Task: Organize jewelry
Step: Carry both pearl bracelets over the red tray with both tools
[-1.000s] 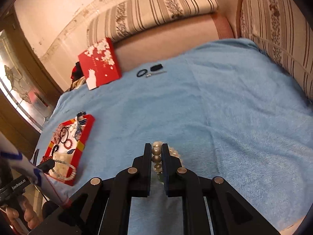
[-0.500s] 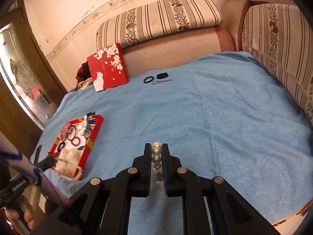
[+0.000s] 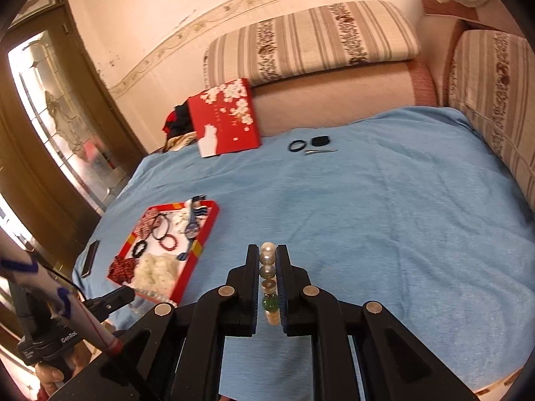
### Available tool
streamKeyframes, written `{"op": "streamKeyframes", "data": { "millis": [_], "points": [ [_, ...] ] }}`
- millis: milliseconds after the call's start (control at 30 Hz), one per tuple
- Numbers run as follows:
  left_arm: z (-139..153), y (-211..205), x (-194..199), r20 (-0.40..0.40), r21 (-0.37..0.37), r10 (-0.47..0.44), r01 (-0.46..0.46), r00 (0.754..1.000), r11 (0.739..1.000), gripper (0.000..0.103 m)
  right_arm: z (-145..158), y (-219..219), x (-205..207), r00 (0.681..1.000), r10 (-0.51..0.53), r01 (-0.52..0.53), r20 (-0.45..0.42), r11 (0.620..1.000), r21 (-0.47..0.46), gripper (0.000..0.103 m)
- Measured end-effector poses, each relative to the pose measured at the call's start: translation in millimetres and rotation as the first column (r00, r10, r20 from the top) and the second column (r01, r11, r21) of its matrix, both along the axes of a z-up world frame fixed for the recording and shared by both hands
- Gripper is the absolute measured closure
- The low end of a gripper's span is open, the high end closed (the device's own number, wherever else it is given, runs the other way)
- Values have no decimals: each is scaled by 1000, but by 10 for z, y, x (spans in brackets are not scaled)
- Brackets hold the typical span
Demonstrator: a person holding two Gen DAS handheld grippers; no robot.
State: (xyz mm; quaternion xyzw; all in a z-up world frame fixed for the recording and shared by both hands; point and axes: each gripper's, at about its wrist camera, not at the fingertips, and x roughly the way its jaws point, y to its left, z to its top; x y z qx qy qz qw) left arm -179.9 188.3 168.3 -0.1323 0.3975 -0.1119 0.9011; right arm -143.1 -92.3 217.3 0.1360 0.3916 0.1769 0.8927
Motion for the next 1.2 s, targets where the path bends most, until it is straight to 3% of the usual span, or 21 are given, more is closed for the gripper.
{"op": "streamKeyframes", "data": {
  "millis": [100,400,733,1033,1200],
  "points": [
    [41,60,-25,17,18,16,-17,1000,1000,98,17,173,0,999,38,-38,0,999,-14,93],
    [186,365,-2,74,174,115,-126,991,977,98,71,769,115,989,147,-148,-6,987,-64,93],
    [296,1024,126,105,245,211,-231,972,942,98,270,1469,278,967,254,-251,19,963,-98,93],
    [233,1473,260,90,268,268,-282,959,921,98,260,2128,359,935,354,-349,17,927,-135,93],
    [200,1737,428,45,222,266,-269,963,937,98,210,2390,462,922,388,-384,5,915,-126,93]
  ]
}}
